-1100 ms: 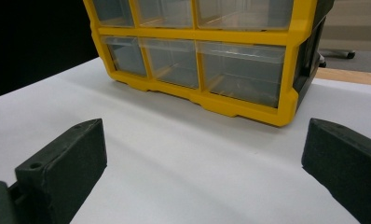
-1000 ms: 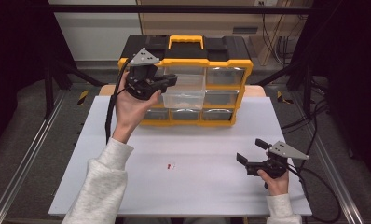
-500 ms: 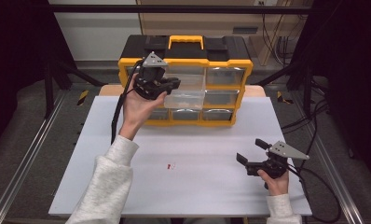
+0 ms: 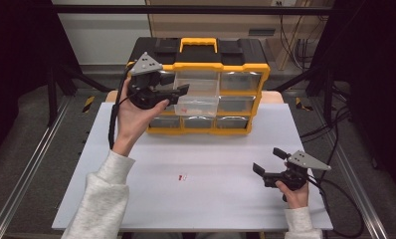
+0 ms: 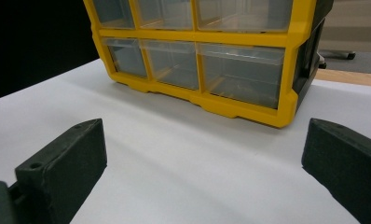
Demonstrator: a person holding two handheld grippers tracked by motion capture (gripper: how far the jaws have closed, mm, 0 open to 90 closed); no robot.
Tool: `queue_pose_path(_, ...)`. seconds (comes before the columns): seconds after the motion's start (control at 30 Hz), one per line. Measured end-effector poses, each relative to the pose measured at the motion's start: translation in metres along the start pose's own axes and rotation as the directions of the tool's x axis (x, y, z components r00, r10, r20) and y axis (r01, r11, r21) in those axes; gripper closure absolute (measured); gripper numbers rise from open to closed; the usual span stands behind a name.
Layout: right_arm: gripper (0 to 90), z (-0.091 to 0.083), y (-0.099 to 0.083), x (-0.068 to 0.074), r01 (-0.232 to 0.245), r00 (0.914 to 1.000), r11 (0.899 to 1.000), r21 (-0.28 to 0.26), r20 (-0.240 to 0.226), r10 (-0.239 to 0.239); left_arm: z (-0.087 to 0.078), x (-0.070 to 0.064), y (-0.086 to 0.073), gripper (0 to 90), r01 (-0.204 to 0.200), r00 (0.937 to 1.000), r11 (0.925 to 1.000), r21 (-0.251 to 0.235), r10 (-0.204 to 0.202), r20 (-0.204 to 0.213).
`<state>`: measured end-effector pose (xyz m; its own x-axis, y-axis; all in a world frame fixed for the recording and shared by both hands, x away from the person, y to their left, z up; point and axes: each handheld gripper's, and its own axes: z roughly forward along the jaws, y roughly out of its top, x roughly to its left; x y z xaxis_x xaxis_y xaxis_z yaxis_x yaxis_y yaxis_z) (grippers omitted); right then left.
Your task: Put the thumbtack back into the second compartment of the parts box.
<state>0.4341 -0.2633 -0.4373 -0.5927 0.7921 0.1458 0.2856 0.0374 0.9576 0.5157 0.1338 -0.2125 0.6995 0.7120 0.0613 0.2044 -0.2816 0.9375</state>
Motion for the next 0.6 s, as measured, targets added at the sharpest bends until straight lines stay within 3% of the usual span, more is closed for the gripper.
queue_pose_path(0.2, 0.6, 0.000, 0.000, 0.000, -0.002, 1.0000, 1.000, -0.002, -0.002, 0.002, -0.021, 0.005, -0.013, 29.8, 0.008, 0.9999, 0.9990, -0.044, -0.008, -0.010)
queue_pose_path(0.27, 0.6, 0.000, 0.000, 0.000, 0.001, 1.0000, 1.000, -0.004, -0.001, -0.001, -0.027, 0.008, -0.018, 21.6, 0.030, 0.9995, 0.9983, -0.050, -0.029, 0.011)
queue_pose_path(0.6, 0.6, 0.000, 0.000, 0.001, 0.001, 1.0000, 1.000, 0.001, -0.003, -0.001, -0.045, 0.016, -0.048, 6.1, 0.067, 0.9975, 0.9954, -0.069, -0.066, 0.025)
